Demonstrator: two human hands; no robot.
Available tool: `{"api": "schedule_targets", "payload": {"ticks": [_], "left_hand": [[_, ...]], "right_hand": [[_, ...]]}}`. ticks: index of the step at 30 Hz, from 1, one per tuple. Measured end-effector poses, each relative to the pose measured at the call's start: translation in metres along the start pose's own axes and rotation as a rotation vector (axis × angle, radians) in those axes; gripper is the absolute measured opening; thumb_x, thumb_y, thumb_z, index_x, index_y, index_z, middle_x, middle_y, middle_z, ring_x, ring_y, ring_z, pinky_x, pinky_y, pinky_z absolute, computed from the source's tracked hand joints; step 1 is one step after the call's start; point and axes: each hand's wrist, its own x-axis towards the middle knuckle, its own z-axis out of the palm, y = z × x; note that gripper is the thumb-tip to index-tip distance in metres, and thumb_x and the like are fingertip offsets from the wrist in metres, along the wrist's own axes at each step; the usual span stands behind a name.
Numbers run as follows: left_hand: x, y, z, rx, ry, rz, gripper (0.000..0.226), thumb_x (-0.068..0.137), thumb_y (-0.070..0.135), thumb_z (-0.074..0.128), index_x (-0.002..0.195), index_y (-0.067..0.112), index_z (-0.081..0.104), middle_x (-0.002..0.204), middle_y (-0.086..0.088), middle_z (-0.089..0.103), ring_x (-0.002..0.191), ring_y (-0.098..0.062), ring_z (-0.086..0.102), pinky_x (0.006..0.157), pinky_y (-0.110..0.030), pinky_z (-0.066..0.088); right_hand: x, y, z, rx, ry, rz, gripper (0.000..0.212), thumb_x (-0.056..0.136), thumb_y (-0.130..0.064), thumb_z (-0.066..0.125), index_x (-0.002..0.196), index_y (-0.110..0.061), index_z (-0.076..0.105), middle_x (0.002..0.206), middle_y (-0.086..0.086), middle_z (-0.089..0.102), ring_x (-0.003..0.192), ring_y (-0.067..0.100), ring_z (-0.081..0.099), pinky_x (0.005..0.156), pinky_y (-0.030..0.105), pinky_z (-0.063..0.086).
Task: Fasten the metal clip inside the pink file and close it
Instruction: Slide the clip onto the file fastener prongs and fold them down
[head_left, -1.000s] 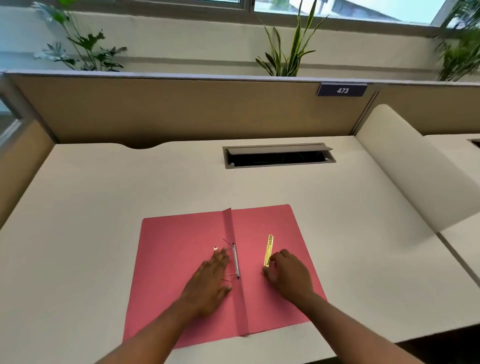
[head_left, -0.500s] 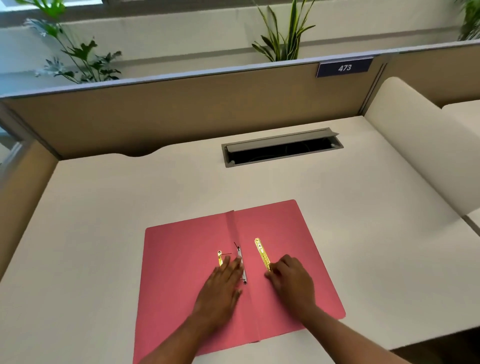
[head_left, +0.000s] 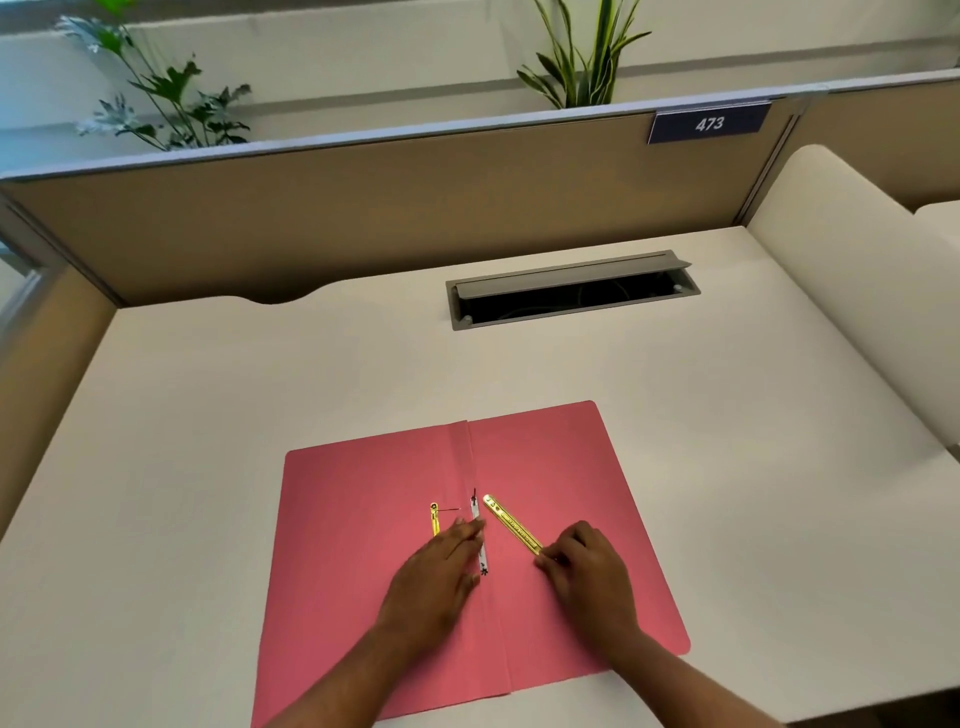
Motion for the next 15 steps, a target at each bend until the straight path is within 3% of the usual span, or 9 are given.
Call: {"api": "schedule_targets", "payload": {"ticks": [4,9,13,15], "left_hand": [[0.0,0.01,0.003,-0.081,0.081,-0.05,0.048,0.101,0.031,0.045,0.148,0.03,0.039,0.153,0.02,0.036,0.144,-0.001,0.027,0.114,-0.02,0.027],[0.005,0.0,-0.004,0.004,0.123,0.045,0.041,0.091,0.021,0.065,0.131,0.022,0.061,0.133,0.006,0.064,0.125,-0.015,0.058,0.097,-0.033,0.051],[0.014,-0.007,-0.013,0.054,0.095,0.14,0.032,0.091,0.019,0.059,0.123,0.018,0.065,0.117,0.001,0.072,0.11,-0.022,0.065,0.082,-0.036,0.053],[0.014,-0.007,-0.015,0.049,0.084,0.157,0.03,0.093,0.021,0.053,0.12,0.019,0.065,0.118,0.001,0.071,0.11,-0.023,0.063,0.082,-0.039,0.05]], "right_hand": [[0.001,0.0,-0.004,-0.04,-0.035,-0.014,0.017,0.085,-0.026,0.081,0.081,-0.013,0.07,0.085,0.0,0.064,0.075,0.017,0.055,0.062,0.032,0.048],[0.0,-0.016,0.001,-0.13,-0.058,0.064,0.018,0.095,-0.033,0.067,0.091,-0.016,0.066,0.096,-0.002,0.062,0.084,0.017,0.054,0.068,0.03,0.046],[-0.006,-0.031,0.006,-0.14,-0.046,0.143,0.016,0.099,-0.03,0.059,0.094,-0.015,0.061,0.097,-0.001,0.059,0.085,0.019,0.053,0.069,0.032,0.045],[-0.012,-0.036,0.009,-0.036,-0.022,0.242,0.011,0.098,-0.024,0.062,0.091,-0.016,0.059,0.09,-0.001,0.062,0.078,0.018,0.055,0.064,0.031,0.043]]}}
